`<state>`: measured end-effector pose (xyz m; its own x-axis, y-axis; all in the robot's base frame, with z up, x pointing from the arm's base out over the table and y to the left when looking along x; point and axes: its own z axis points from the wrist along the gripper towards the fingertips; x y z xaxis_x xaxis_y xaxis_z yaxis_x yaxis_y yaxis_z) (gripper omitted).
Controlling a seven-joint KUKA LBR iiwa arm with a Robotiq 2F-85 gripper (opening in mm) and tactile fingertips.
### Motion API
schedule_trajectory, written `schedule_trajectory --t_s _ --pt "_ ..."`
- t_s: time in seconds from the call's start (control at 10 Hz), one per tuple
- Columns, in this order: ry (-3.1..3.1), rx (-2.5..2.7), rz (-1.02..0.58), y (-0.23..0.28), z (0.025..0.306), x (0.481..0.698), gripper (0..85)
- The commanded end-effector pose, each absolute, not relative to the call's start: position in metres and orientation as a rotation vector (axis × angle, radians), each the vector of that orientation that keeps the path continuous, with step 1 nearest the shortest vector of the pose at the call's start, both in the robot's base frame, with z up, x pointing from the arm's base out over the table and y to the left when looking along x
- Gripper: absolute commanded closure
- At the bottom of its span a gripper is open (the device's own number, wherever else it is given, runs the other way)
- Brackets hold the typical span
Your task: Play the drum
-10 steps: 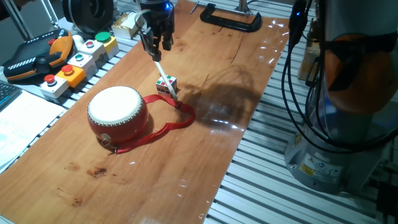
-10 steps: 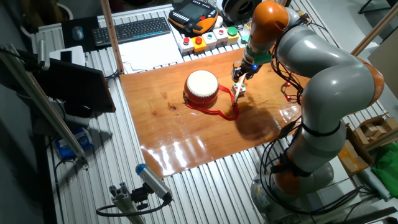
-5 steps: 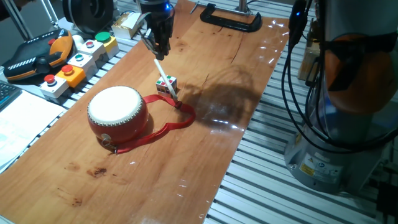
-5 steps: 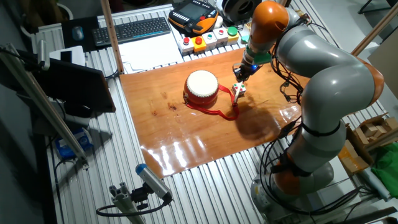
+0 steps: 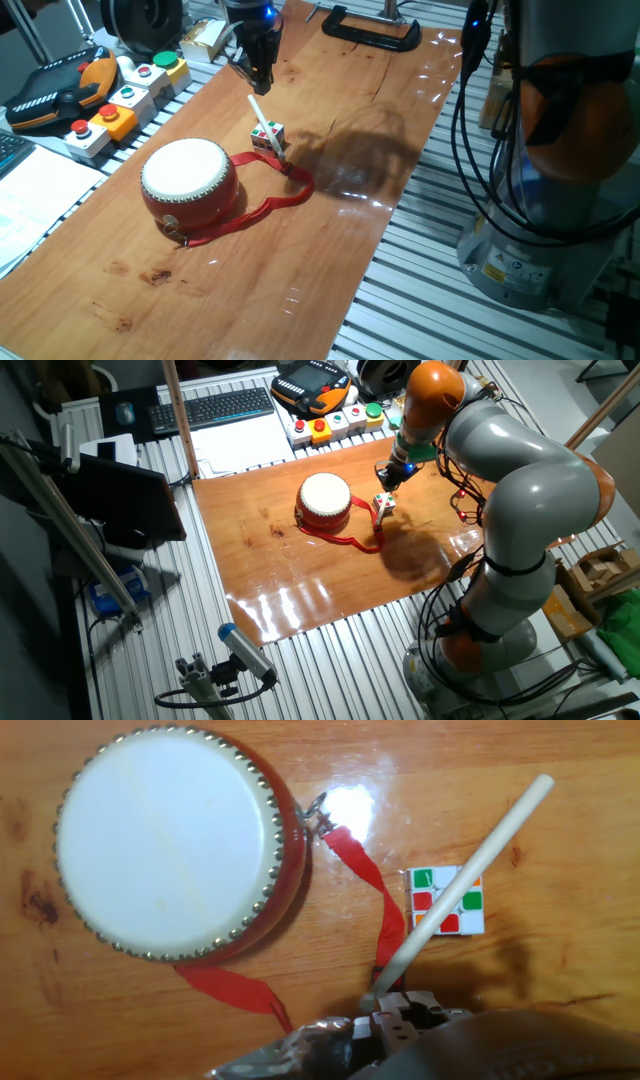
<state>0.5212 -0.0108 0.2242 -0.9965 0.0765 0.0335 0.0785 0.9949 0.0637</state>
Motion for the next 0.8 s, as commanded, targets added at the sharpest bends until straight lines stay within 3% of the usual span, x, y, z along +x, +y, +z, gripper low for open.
schedule_trajectory --t_s 0.0,0.7 --pt "-3.100 -0.147 -0.095 -0.013 0.221 0.523 84.3" --pt "-3.044 -0.334 -0.128 -0.052 0.191 0.549 84.3"
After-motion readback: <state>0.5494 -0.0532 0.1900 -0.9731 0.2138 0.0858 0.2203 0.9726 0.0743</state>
